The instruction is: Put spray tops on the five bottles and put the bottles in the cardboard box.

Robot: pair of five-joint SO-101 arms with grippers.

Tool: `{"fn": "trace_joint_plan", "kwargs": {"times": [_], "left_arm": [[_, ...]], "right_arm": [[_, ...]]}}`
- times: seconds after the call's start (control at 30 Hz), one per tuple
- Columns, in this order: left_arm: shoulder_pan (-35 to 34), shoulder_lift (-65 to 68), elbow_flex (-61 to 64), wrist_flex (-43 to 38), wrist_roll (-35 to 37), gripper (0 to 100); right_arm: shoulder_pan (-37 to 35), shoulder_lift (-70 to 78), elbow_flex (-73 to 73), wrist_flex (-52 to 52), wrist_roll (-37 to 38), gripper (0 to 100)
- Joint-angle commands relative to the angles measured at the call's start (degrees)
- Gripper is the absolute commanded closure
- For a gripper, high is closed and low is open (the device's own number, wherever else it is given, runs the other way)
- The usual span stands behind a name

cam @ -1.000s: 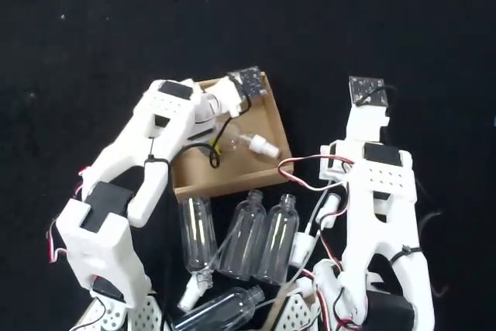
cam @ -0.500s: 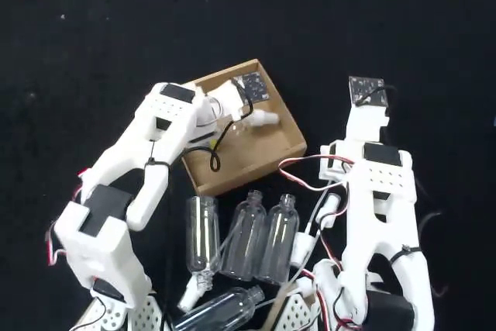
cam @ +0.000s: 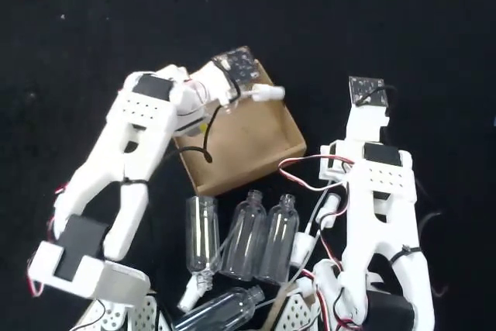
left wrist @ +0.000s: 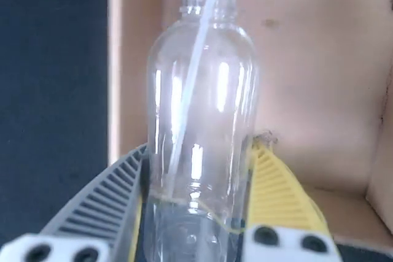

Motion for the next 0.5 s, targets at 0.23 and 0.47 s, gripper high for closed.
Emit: {"fn": "trace_joint_plan", "kwargs": {"times": [0.23,0.47], "left_arm": [[1.0,-8.9,6.3,-1.4,0.5,85],[-0.7,-15.7,7.0,-0.3,4.7,85]], "right_arm": [[2.2,-2.9,0.5,-1.2,-0.4,86.8],[4.7,-3.0,0.7,-3.2,-1.0,86.8]]}}
